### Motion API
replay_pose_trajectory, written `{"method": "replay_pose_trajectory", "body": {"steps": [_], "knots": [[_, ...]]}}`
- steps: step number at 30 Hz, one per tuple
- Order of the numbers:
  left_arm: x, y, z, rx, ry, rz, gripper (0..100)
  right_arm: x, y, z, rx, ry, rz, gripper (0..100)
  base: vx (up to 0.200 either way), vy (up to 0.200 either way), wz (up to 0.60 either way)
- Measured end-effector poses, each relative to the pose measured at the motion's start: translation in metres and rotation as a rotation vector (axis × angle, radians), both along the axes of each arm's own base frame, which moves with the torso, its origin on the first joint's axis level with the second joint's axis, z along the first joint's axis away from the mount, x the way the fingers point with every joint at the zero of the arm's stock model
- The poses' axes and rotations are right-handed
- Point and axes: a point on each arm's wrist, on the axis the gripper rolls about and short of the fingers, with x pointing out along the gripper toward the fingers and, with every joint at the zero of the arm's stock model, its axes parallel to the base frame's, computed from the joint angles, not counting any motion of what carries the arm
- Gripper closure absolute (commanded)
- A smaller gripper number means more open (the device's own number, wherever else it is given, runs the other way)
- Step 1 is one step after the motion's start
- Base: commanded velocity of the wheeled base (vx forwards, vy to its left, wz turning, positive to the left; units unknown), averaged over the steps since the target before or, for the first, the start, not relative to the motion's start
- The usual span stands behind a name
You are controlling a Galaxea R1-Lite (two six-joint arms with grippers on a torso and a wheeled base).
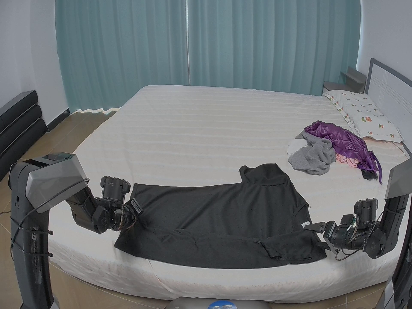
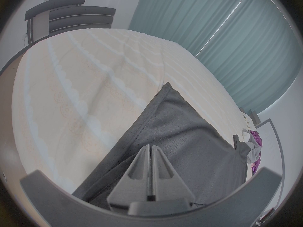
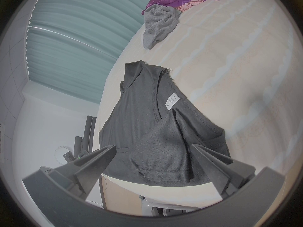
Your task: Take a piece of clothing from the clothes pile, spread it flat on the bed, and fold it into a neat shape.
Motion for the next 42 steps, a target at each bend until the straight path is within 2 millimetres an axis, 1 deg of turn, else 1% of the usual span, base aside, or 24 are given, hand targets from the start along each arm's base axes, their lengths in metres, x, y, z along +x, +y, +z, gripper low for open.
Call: {"method": "replay_pose_trajectory", "body": {"steps": [6,12,16,20,25,32,42], "knots": [[-0.009,0.006,0.010,-0.013,-0.001,0.036,100,0.003,0.001,0.001,-0.004,-0.035,-0.002,0,0.000,0.000,0.00],[-0.025,0.008,0.021,-0.018,0.008,0.039,100,0.007,0.003,0.005,-0.026,-0.089,-0.011,0,0.000,0.000,0.00],[-0.034,0.010,0.028,-0.025,-0.013,0.037,100,0.015,0.006,0.005,-0.044,-0.125,0.007,0,0.000,0.000,0.00],[-0.040,0.010,0.033,-0.030,-0.038,0.033,100,0.023,0.008,0.003,-0.097,-0.169,0.055,0,0.000,0.000,0.00],[-0.045,0.011,0.033,-0.031,-0.040,0.034,100,0.030,0.009,-0.004,-0.160,-0.204,0.101,0,0.000,0.000,0.00],[-0.048,0.012,0.034,-0.031,-0.038,0.034,100,0.035,0.009,-0.020,-0.250,-0.231,0.168,0,0.000,0.000,0.00],[-0.048,0.012,0.034,-0.033,-0.038,0.033,100,0.041,0.009,-0.041,-0.278,-0.241,0.185,0,0.000,0.000,0.00]]}}
